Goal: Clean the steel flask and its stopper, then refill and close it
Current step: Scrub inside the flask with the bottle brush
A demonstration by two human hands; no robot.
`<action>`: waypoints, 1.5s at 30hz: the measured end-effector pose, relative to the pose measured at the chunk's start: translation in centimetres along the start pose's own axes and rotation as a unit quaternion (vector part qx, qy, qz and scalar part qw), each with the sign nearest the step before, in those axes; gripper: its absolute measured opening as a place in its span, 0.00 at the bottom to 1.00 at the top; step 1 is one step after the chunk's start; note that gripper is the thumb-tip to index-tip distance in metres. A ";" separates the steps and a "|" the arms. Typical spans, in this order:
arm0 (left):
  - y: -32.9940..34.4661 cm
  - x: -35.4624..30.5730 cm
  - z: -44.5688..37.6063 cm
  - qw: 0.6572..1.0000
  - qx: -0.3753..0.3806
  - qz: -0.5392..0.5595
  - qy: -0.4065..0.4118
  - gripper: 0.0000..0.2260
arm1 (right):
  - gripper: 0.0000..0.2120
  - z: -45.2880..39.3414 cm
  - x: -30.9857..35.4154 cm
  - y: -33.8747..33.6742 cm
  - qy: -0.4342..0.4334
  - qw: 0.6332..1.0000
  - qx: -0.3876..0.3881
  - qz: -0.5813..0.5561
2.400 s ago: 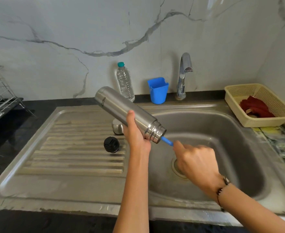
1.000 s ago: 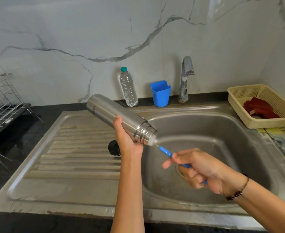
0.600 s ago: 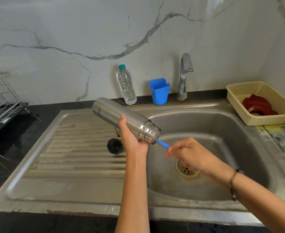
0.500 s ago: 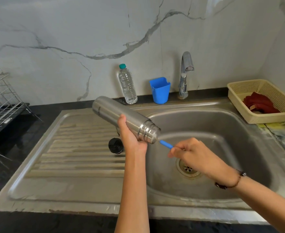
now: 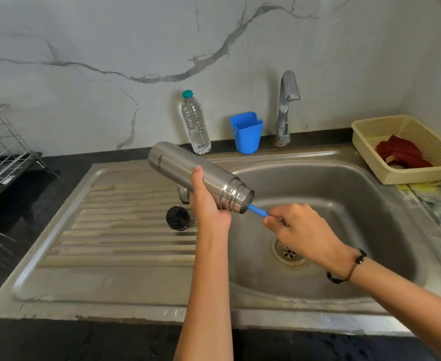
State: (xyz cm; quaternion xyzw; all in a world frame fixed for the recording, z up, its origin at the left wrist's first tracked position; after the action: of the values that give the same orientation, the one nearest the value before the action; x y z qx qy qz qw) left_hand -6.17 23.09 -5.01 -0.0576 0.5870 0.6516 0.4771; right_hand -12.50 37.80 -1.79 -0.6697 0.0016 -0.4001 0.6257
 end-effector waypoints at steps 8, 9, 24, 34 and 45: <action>1.8 -1.2 0.2 0.983 0.170 0.062 0.027 0.15 | 0.12 -0.4 -1.2 -0.8 0.007 0.895 0.094 -0.435; 1.8 -1.1 0.5 0.981 0.179 0.059 0.035 0.17 | 0.12 0.1 -1.1 -0.3 0.020 0.870 0.131 -0.474; -0.6 0.4 -0.6 0.999 0.027 0.020 0.002 0.12 | 0.10 1.3 0.2 0.5 -0.086 0.945 -0.141 0.281; -0.4 0.5 -0.3 1.000 -0.022 -0.006 0.017 0.21 | 0.12 1.7 0.3 0.1 -0.089 0.941 -0.185 0.269; -0.7 -0.3 -0.3 0.999 -0.023 0.031 0.013 0.20 | 0.11 1.1 -1.2 0.4 0.009 1.000 -0.006 0.010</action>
State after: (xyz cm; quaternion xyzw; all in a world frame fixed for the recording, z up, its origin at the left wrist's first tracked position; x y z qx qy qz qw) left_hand -5.72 22.56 -5.41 -0.0587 0.5791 0.6786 0.4480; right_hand -12.53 39.20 -2.68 -0.6700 0.0165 -0.3997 0.6253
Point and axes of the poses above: each hand's wrist, its own z-axis away from the middle knuckle, its own y-axis out of the palm, x = y × z, the point moved 5 cm from there along -z, towards the middle knuckle, and after that the axes turned 7 degrees about x, right-handed, at the moved point
